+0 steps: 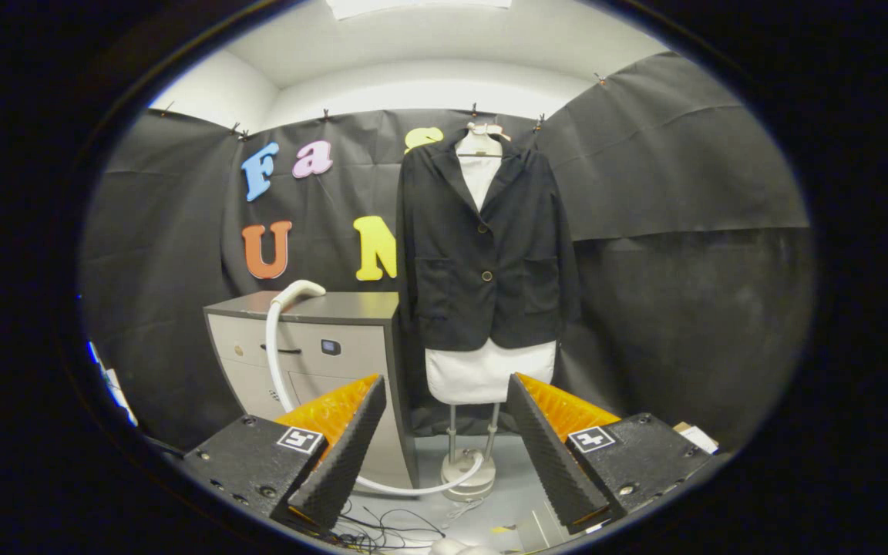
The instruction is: Iron the clothes twice with a garment steamer, once on the left side and once on the right side.
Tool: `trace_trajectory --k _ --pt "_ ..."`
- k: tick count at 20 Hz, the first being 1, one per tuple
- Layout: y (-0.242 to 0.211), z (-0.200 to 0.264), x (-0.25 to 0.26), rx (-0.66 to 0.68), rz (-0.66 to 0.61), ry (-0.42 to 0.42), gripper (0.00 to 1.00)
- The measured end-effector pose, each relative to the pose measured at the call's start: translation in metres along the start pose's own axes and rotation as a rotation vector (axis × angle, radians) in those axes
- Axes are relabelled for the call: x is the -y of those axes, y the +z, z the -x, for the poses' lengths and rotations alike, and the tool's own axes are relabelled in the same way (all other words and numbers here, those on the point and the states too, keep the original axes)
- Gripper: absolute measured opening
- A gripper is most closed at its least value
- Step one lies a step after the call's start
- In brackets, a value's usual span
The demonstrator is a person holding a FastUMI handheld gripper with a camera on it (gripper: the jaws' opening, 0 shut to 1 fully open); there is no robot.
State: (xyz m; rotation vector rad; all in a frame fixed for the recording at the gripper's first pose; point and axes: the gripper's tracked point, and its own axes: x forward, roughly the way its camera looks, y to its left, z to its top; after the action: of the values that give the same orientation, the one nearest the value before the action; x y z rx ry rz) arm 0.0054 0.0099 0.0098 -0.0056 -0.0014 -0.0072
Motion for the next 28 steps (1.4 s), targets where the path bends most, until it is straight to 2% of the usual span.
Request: trace_trajectory --k 6,11,15,20,28 --pt "0.027 -0.012 -0.016 -0.001 -0.011 -0.011 1.00" --pt "0.071 -0.052 -0.060 -0.007 -0.025 0.006 1.00" --pt "0.105 -0.102 -0.114 -0.036 -0.026 0.063 1.00" --pt "0.143 -0.176 -0.209 -0.065 -0.008 0.177 1.00" --pt "0.137 -0.310 -0.345 -0.213 0.078 0.293 1.00"
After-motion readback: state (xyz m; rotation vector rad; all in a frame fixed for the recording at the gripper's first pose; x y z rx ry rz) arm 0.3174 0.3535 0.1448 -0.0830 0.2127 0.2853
